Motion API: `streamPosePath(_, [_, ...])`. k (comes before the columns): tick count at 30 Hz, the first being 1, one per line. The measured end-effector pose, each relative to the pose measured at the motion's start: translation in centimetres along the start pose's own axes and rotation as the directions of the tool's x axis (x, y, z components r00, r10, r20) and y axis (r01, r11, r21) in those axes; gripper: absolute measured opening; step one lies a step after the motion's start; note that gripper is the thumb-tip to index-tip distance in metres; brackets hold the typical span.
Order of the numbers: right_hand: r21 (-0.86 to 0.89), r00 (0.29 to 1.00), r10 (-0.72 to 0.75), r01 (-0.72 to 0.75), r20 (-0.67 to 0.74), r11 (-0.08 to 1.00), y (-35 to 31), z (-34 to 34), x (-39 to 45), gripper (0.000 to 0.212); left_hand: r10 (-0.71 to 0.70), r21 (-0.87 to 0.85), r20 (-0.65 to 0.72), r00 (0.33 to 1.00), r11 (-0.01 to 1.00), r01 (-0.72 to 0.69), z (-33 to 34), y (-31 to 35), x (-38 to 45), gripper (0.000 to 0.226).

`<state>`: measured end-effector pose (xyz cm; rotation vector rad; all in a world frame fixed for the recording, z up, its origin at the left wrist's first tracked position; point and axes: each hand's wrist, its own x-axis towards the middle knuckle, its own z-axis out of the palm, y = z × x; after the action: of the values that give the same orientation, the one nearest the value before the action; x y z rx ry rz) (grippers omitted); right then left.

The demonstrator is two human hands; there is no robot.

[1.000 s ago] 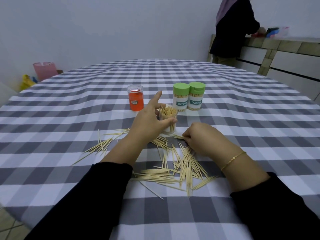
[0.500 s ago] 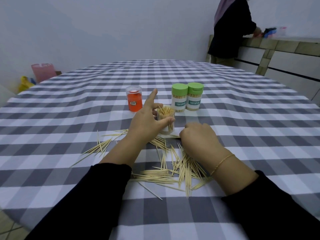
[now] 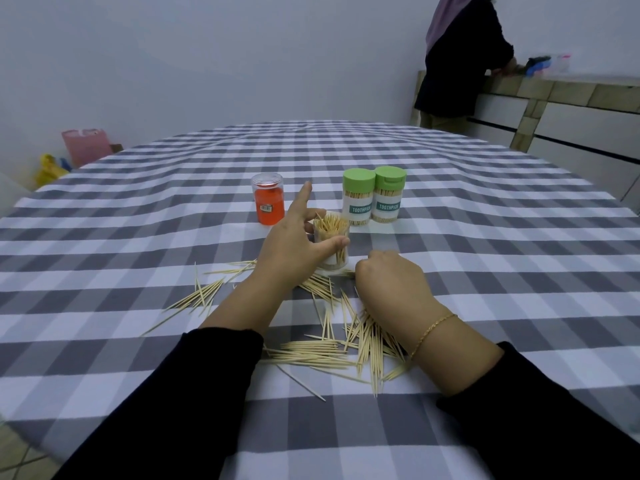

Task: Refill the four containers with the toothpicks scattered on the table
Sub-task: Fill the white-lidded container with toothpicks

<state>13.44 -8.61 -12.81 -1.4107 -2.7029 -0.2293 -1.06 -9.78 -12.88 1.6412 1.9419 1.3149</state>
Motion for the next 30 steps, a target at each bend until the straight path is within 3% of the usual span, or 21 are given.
streamPosePath(15, [0.083, 0.999, -0.031, 0.034, -0.039, 0.996, 1.7, 0.1, 0.4, 0.025, -0.009, 0.073, 0.022, 1.0, 0.997, 0.007, 0.2, -0.3, 0.2, 0.095])
streamPosePath(17, [0.131, 1.0, -0.01, 0.013, -0.022, 0.991, 2.5, 0.0, 0.6, 0.027, -0.009, 0.075, 0.023, 1.0, 0.997, 0.008, 0.1, -0.2, 0.2, 0.094])
streamPosePath(19, [0.262, 1.0, 0.028, -0.027, 0.0, 0.965, 3.3, 0.1, 1.2, 0.017, -0.008, 0.082, 0.024, 1.0, 0.997, 0.006, 0.1, -0.2, 0.2, 0.094])
streamPosePath(25, [0.769, 0.966, 0.217, -0.034, -0.138, 0.639, 4.8, 0.6, 2.3, 0.012, -0.006, 0.084, 0.057, 0.998, 0.996, 0.002, 0.1, 0.0, 0.0, 0.094])
streamPosePath(30, [0.974, 0.823, 0.524, 0.164, -0.222, 0.154, 4.2, 0.8, 2.8, 0.017, 0.0, 0.032, 0.116, 0.993, 0.999, -0.004, 0.3, 0.6, -0.5, 0.097])
